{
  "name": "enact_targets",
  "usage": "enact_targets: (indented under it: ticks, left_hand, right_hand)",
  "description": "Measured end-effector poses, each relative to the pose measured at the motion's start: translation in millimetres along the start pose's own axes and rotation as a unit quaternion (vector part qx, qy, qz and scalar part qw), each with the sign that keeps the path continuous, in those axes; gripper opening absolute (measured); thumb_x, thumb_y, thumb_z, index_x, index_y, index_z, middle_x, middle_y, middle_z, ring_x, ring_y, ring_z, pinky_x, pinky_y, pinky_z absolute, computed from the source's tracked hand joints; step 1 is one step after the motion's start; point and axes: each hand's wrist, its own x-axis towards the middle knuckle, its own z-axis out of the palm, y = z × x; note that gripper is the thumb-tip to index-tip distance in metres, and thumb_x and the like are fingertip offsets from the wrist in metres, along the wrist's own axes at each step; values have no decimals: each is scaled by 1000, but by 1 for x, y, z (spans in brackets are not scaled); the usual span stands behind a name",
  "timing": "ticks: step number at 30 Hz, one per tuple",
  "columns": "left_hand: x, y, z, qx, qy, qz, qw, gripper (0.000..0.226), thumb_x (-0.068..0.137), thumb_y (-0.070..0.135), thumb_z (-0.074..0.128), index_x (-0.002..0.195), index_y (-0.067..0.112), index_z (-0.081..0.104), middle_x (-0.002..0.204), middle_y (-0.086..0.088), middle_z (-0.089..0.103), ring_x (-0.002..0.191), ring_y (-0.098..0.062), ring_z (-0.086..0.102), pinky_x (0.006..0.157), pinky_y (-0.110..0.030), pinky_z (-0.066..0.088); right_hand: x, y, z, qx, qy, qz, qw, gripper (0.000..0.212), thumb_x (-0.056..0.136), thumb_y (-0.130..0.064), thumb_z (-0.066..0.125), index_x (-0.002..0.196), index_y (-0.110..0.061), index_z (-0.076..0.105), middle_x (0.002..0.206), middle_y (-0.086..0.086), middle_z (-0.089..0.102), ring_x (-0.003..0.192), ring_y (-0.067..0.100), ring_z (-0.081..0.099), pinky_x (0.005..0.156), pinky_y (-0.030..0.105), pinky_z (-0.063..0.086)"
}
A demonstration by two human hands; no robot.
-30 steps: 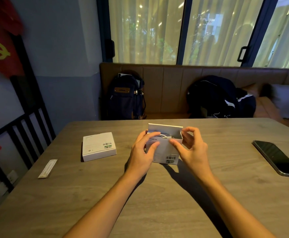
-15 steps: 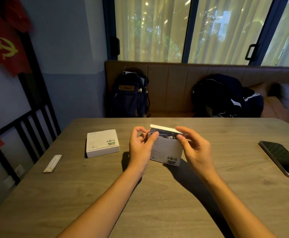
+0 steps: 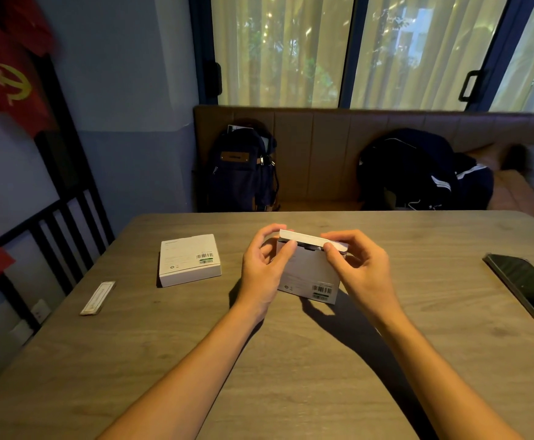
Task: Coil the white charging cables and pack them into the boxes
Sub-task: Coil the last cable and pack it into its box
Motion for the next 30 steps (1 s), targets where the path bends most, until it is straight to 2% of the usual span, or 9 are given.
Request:
enact_targets:
  ticks: [4, 9, 12, 15, 18, 22, 26, 28, 30]
  left_hand:
    - [-4, 0, 4, -14, -20, -6, 1000, 36, 91, 26, 75, 121, 38, 57, 124, -5, 64, 109, -24, 69, 74, -32, 61]
    - [-6, 0, 6, -14, -31, 2, 999, 36, 91, 24, 75, 121, 34, 57, 124, -4, 65, 111, -24, 67, 74, -32, 60]
    - [-5, 2, 6, 5, -26, 19, 999, 30, 92, 24, 73, 117, 33, 60, 121, 0, 65, 110, -19, 66, 80, -39, 63]
    - [-5, 2, 7, 39, -29, 47, 998, 25, 94, 21, 71, 116, 27, 61, 116, 6, 66, 104, -5, 65, 83, -37, 62]
    - [-4, 6, 6, 41, -37, 46, 997, 22, 93, 18, 72, 111, 26, 61, 109, 9, 67, 97, -2, 66, 75, -28, 60]
    - [-3, 9, 5, -7, -55, -26, 998, 18, 92, 20, 73, 101, 33, 64, 111, 1, 67, 100, -22, 65, 69, -33, 54]
    - [-1, 10, 4, -30, -65, -61, 996, 11, 94, 18, 70, 101, 24, 64, 114, -6, 63, 98, -23, 60, 61, -24, 51]
    - [0, 8, 2, -23, -70, -55, 996, 10, 94, 19, 70, 100, 24, 64, 114, -5, 63, 100, -25, 61, 63, -27, 52]
    - [1, 8, -1, 6, -73, -39, 997, 9, 94, 21, 71, 97, 27, 65, 113, -3, 65, 104, -26, 62, 69, -35, 53]
  right_hand:
    - [0, -3, -3, -6, -2, -17, 1000, 21, 90, -29, 72, 108, -20, 66, 108, -8, 70, 102, 16, 68, 73, 43, 63]
    - [1, -12, -5, -96, -8, -58, 994, 17, 90, -24, 71, 106, -19, 67, 104, -16, 69, 96, 4, 67, 70, 32, 61]
    - [8, -24, -19, -214, -92, -77, 969, 24, 91, -19, 68, 116, -20, 67, 110, -13, 67, 101, 7, 67, 77, 22, 60]
    - [11, -33, -27, -274, -155, -47, 948, 33, 93, -13, 65, 125, -21, 64, 125, 0, 68, 118, 17, 62, 86, 27, 58]
    - [12, -37, -27, -243, -136, -7, 960, 28, 94, -15, 65, 120, -24, 68, 123, -3, 69, 116, 15, 61, 84, 28, 59]
    - [15, -39, -24, -140, -96, 80, 982, 16, 91, -17, 70, 98, -31, 72, 115, -4, 72, 109, 15, 63, 77, 32, 62]
    - [9, -39, -13, -156, -50, 78, 983, 10, 88, -17, 73, 94, -26, 74, 114, -2, 72, 95, 7, 63, 63, 10, 55]
    - [7, -38, -12, -167, -51, 64, 983, 12, 89, -16, 72, 100, -19, 76, 117, -1, 71, 89, 1, 60, 61, 4, 51]
    - [5, -36, -15, -171, -66, 50, 982, 15, 90, -15, 70, 103, -18, 75, 121, 0, 70, 96, 1, 58, 63, -1, 48]
